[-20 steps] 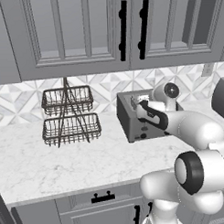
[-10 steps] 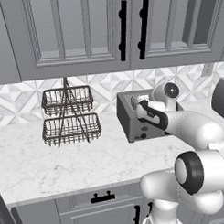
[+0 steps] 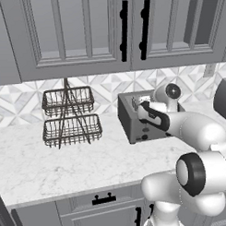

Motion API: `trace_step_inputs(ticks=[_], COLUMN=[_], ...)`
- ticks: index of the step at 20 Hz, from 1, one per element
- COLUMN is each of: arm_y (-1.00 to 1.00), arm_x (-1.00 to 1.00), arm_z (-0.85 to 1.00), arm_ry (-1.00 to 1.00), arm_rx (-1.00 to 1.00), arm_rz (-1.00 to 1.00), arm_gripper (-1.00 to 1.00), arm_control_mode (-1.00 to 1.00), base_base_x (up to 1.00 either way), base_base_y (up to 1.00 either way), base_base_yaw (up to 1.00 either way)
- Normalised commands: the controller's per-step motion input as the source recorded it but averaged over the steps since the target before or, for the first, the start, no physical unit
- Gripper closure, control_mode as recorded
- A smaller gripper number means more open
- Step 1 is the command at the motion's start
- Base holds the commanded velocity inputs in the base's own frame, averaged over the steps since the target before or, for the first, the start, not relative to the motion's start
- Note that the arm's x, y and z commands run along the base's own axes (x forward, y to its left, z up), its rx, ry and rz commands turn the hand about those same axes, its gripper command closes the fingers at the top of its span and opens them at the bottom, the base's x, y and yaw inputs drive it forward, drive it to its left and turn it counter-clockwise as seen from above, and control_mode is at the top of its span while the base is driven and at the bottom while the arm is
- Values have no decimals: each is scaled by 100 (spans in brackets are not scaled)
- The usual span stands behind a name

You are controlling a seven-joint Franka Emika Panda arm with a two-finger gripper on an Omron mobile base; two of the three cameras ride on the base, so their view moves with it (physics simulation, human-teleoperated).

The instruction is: Start the toaster. Once the lever pops up, take the bread to the plate on the dining counter.

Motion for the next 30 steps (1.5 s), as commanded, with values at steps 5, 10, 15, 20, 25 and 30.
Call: trace_step_inputs(ticks=[5, 10, 15, 20, 25, 30], arm_y=[0, 0, 0, 0, 0, 0], arm_x=[0, 0, 0, 0, 0, 0], arm_z=[0, 0, 0, 0, 0, 0], arm_ry=[0, 0, 0, 0, 0, 0], arm_rx=[0, 0, 0, 0, 0, 0], arm_rz=[0, 0, 0, 0, 0, 0], arm_gripper=[-100, -100, -100, -100, -100, -100], arm_control_mode=[-100, -100, -100, -100, -100, -100], base_base_x=[0, 0, 0, 0, 0, 0], base_base_y=[0, 0, 0, 0, 0, 0], base_base_yaw=[0, 0, 0, 0, 0, 0])
